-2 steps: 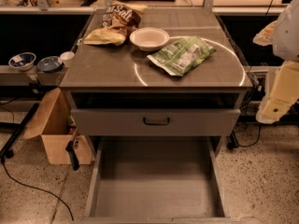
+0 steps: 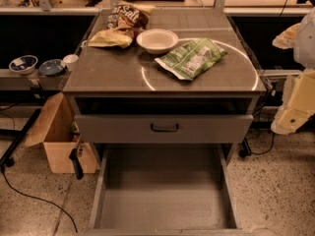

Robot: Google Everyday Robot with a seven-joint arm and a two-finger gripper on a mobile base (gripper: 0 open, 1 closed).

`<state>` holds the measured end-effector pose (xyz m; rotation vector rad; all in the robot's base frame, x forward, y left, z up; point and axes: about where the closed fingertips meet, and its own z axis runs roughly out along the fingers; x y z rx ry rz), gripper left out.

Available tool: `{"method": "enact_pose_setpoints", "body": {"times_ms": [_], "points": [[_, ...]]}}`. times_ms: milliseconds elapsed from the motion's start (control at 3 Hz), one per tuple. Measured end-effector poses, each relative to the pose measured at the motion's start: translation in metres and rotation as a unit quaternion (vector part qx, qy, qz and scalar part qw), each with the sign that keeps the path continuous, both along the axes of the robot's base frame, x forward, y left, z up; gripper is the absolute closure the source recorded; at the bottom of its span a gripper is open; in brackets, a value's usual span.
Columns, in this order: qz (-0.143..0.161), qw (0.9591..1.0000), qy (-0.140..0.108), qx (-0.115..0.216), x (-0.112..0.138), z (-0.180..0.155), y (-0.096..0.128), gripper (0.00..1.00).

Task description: Close middle drawer

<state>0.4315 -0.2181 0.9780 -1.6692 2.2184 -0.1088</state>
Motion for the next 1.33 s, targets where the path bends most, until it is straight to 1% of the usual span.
{"method": "enact_pose_setpoints", "body": {"times_ms": [333, 667, 1333], "points": [[-0.01, 0.9999, 0.0, 0.004, -0.015, -0.01, -0.003, 0.0], [-0.018, 0.9998, 0.002, 0.002, -0.032, -0.03, -0.006, 0.0], [-0.016, 0.9998, 0.011, -0.002, -0.062, -0.086, 0.002, 0.0]]}}
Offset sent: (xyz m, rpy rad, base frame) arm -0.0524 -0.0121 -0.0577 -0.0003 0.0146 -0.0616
